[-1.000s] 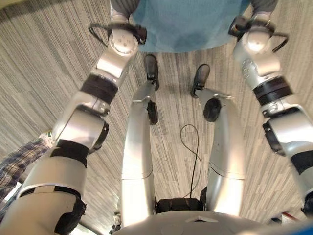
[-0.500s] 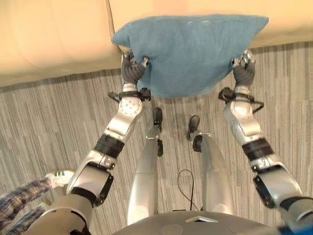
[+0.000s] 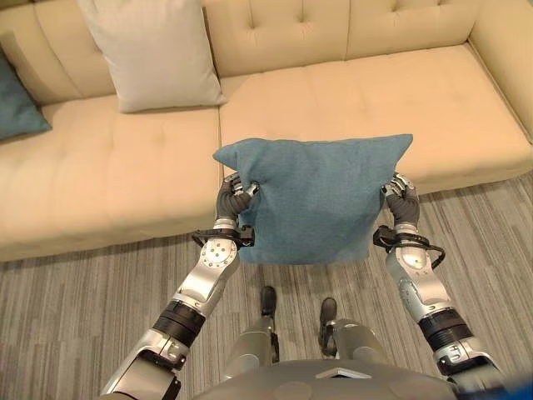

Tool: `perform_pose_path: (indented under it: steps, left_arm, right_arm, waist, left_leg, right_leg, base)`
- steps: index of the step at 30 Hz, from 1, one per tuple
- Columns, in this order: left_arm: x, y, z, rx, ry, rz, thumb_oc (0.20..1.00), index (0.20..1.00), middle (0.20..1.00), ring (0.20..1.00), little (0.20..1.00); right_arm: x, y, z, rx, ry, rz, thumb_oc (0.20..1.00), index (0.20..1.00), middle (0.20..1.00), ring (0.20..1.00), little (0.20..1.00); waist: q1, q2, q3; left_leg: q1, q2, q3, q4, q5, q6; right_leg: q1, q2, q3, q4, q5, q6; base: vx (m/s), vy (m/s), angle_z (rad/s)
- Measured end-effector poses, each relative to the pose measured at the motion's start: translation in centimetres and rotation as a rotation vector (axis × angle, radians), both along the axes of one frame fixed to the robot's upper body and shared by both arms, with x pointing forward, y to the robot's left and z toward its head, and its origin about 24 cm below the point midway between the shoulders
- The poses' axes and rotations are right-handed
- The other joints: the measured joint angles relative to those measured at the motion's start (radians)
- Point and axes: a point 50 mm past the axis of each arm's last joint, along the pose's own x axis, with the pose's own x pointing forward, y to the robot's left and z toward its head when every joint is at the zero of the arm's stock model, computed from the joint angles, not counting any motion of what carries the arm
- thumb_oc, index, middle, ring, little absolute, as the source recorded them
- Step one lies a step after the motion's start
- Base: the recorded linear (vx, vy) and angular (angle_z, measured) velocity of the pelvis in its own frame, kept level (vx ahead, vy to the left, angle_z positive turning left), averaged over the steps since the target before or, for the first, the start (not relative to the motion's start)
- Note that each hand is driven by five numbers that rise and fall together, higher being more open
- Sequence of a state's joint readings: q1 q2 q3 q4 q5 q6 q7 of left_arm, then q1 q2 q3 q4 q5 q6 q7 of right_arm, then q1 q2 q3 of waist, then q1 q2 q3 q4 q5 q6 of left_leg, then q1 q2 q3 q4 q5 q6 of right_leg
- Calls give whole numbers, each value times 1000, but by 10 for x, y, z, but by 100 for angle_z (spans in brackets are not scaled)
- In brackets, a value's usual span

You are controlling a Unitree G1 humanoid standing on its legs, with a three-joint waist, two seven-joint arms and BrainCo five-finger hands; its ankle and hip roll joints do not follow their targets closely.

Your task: Pick up all the scattered cushions and arrange them neatly on the sofa.

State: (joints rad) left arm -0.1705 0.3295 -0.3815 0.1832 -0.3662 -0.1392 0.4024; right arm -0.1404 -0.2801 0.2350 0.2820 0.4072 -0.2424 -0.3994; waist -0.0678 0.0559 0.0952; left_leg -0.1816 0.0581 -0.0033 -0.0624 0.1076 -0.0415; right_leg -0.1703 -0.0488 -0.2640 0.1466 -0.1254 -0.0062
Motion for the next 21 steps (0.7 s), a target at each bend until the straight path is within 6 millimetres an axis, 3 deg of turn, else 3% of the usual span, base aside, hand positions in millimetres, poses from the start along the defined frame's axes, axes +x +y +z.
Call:
perform_pose_path:
  steps: [2, 6, 8, 9, 11, 12, 13, 14, 16, 19, 20, 21]
  left_arm:
    - [0, -3, 0, -23, 0, -7, 200, 200, 200, 200, 200]
    - [0, -7, 0, -28, 2, -18, 200, 200, 200, 200, 200]
    - [0, -13, 1, -45, -3, -30, 200, 200, 200, 200, 200]
    - [-1, -15, 0, -52, 4, -34, 200, 200, 200, 200, 200]
    - [-2, -14, -2, -46, 13, -34, 200, 200, 200, 200, 200]
    - [-5, -9, -6, -40, 25, -20, 200, 200, 200, 200, 200]
    - [-6, -9, -7, -39, 32, -20, 200, 200, 200, 200, 200]
    - [-7, -10, -8, -41, 34, -26, 200, 200, 200, 200, 200]
    - [-7, -7, -9, -25, 39, -24, 200, 200, 200, 200, 200]
    - [-6, -1, -7, -16, 33, -11, 200, 200, 200, 200, 200]
    - [-2, -1, -3, -18, 18, -8, 200, 200, 200, 200, 200]
    - [1, -1, 1, -14, 4, -10, 200, 200, 200, 200, 200]
  right_arm:
    - [-3, -1, -4, -4, 15, 0, 200, 200, 200, 200, 200]
    - [-5, -5, -9, -19, 43, -7, 200, 200, 200, 200, 200]
    - [-5, -7, -9, -27, 44, -9, 200, 200, 200, 200, 200]
    - [-5, -8, -9, -28, 46, -13, 200, 200, 200, 200, 200]
    - [-5, -9, -9, -34, 54, -11, 200, 200, 200, 200, 200]
    - [-6, -5, -10, -44, 58, -1, 200, 200, 200, 200, 200]
    - [-6, -5, -10, -55, 59, 3, 200, 200, 200, 200, 200]
    - [-6, -6, -10, -54, 57, -1, 200, 200, 200, 200, 200]
    - [-5, -2, -7, -45, 46, 6, 200, 200, 200, 200, 200]
    - [-5, 3, -2, -35, 23, 16, 200, 200, 200, 200, 200]
    - [-3, 6, 0, -51, 11, 28, 200, 200, 200, 200, 200]
    - [-3, 5, 0, -61, 13, 28, 200, 200, 200, 200, 200]
  waist:
    - [-1, 4, -51]
    - [0, -1, -52]
    - [2, -29, -35]
    - [7, -47, -26]
    - [28, -59, -19]
    - [45, -50, -23]
    - [38, -24, -25]
    - [13, -17, -29]
    - [9, -27, -27]
    - [27, -22, -24]
    - [28, -9, -10]
    - [27, 0, 5]
  left_leg:
    - [28, 27, 22, -5, 34, -48]
    - [17, 34, 20, 75, 44, -61]
    - [-66, 2, -2, 206, 26, -71]
    - [-81, -40, -36, 176, -8, -60]
    - [-139, -78, -35, 171, -25, -46]
    - [-89, -74, -38, 109, 22, 0]
    - [-61, -69, -39, 98, 66, 11]
    - [-29, -73, -34, 63, 27, 55]
    - [-8, -96, -6, 47, 16, 68]
    - [32, -138, 51, 33, -9, 95]
    - [36, -146, 52, 42, -26, 124]
    - [43, -148, 57, 50, -29, 131]
  right_leg:
    - [44, 32, 4, -50, 14, -12]
    - [80, 42, 12, -74, 23, -28]
    - [82, 25, 33, -80, 26, -43]
    - [105, 16, 40, -117, 41, -48]
    - [133, 41, 91, -158, 57, -50]
    - [149, 55, 136, -157, 62, -43]
    - [165, 72, 145, -152, 50, -28]
    - [163, 63, 152, -123, 19, -8]
    - [157, 33, 173, -104, 3, 12]
    - [100, -29, 215, 51, -68, 81]
    - [-2, -40, 223, 261, -82, 104]
    - [-97, -56, 221, 457, -75, 141]
  base:
    - [148, -222, -16]
    - [77, -73, -9]
    - [169, 33, -6]
    - [235, 132, -11]
    - [279, 174, -85]
    - [261, 179, -124]
    - [271, 250, -87]
    - [149, 167, -24]
    - [116, 187, -28]
    - [47, 179, -48]
    - [46, 151, -19]
    - [77, 77, 3]
